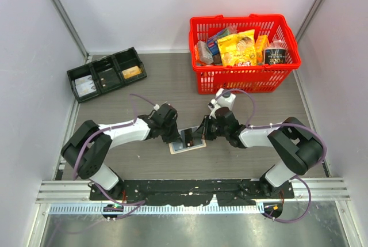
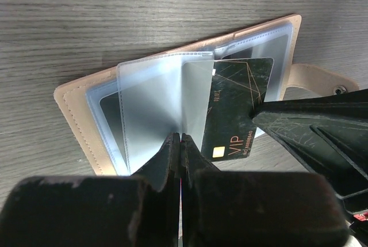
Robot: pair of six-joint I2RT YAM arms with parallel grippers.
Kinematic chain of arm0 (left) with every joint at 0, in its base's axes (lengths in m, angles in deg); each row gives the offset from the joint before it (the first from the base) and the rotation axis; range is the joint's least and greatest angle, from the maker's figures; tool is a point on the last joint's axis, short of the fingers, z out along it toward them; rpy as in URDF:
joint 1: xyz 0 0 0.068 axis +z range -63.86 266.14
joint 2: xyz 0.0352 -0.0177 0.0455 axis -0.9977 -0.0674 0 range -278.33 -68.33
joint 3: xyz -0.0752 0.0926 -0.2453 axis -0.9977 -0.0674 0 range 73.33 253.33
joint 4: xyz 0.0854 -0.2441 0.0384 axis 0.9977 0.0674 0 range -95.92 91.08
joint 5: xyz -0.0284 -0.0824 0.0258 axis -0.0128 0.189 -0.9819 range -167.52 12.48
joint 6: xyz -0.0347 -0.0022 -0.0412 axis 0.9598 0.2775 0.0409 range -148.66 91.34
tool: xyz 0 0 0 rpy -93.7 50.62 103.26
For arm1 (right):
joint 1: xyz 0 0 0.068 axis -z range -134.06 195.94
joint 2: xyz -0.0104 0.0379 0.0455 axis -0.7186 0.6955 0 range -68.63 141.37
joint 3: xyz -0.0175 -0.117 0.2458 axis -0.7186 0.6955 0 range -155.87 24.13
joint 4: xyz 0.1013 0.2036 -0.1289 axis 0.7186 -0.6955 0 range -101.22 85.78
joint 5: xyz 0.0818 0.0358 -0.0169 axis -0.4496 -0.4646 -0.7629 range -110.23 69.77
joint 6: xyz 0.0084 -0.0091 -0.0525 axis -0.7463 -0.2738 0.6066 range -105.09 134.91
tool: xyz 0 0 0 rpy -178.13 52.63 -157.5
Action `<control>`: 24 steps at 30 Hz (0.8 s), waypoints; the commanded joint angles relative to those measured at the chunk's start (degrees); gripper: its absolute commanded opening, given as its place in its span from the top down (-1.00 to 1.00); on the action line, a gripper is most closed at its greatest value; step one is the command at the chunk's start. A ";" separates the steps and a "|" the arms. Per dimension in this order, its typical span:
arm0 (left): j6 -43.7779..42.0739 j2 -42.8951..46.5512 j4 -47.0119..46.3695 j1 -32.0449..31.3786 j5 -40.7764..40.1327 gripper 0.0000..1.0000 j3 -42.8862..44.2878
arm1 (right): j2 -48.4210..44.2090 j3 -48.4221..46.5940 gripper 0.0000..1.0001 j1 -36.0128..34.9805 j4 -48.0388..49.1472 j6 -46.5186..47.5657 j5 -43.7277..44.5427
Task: Take the credit cards out of the card holder
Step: Remove the credit card from the card holder.
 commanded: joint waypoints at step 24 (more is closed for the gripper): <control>-0.74 -0.73 -1.28 -0.13 0.04 1.00 -3.92 | 5.01 -2.98 0.98 -1.29 4.46 1.13 -7.43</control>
